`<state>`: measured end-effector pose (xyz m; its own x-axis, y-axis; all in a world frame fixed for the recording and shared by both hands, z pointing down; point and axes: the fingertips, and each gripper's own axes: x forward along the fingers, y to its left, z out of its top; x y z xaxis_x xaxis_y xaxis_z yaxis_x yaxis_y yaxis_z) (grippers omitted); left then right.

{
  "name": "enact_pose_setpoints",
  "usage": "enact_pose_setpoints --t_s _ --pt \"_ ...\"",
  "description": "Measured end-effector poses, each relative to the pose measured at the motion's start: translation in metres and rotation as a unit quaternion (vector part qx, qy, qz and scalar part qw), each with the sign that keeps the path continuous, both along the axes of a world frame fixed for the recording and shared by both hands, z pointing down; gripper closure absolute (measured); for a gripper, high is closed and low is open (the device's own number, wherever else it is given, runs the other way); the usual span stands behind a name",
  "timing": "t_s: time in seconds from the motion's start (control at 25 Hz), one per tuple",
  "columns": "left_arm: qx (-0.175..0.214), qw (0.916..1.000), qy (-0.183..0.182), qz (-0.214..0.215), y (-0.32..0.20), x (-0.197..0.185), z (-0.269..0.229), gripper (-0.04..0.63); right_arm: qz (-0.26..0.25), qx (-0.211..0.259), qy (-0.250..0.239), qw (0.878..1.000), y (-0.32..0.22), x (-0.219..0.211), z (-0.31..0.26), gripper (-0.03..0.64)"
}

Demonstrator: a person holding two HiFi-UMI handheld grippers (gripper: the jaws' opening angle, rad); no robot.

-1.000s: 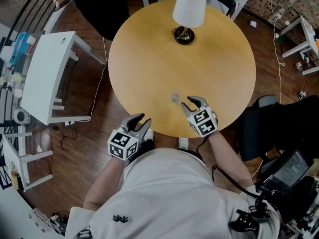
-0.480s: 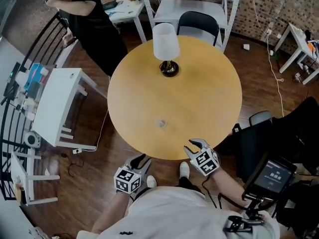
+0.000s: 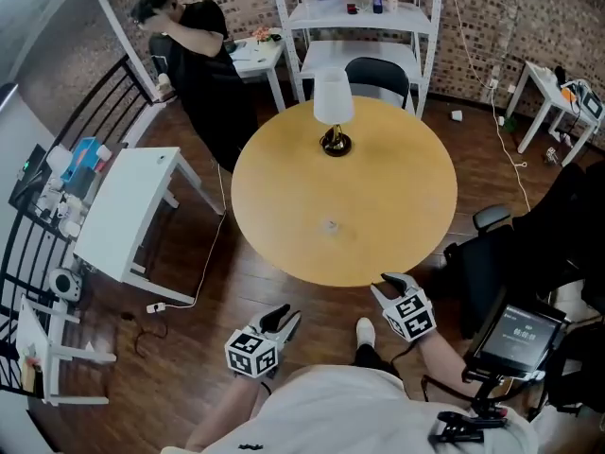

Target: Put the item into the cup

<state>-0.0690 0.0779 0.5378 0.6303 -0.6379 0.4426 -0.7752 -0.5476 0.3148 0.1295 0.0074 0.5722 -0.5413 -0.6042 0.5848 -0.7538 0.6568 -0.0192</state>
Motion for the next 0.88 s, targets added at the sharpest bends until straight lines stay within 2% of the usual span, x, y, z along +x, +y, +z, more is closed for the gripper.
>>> enact_pose_setpoints --t_s 0.12,0.24,0.36,0.48,0.64,0.76,0.88 --pt "0.008 0.9999 0.015 0.005 0.05 -0.029 0.009 0.482 0.028 0.007 -0.001 1.0 0.061 -0.016 -0.006 0.486" --pt "-0.002 0.9997 0.02 0.017 0.096 -0.056 0.023 0.482 0.054 0.0 -0.01 0.998 0.125 -0.034 -0.012 0.486" --pt "-0.006 0.9996 0.019 0.021 0.122 -0.076 0.027 0.482 0.058 0.001 -0.003 0.998 0.172 -0.047 -0.024 0.486" --pt "0.003 0.9996 0.022 0.019 0.145 -0.069 0.018 0.482 0.069 0.016 0.003 0.997 0.2 -0.03 -0.045 0.486" --pt "0.017 0.9997 0.015 0.011 0.172 -0.053 0.003 0.482 0.074 0.041 -0.019 0.996 0.23 -0.011 -0.069 0.486" --pt "0.026 0.9994 0.022 -0.007 0.173 -0.05 -0.007 0.482 0.068 0.058 -0.025 0.996 0.233 -0.012 -0.085 0.486" --pt "0.035 0.9991 0.023 -0.007 0.172 -0.042 -0.011 0.482 0.077 0.068 -0.019 0.995 0.236 -0.004 -0.09 0.497"
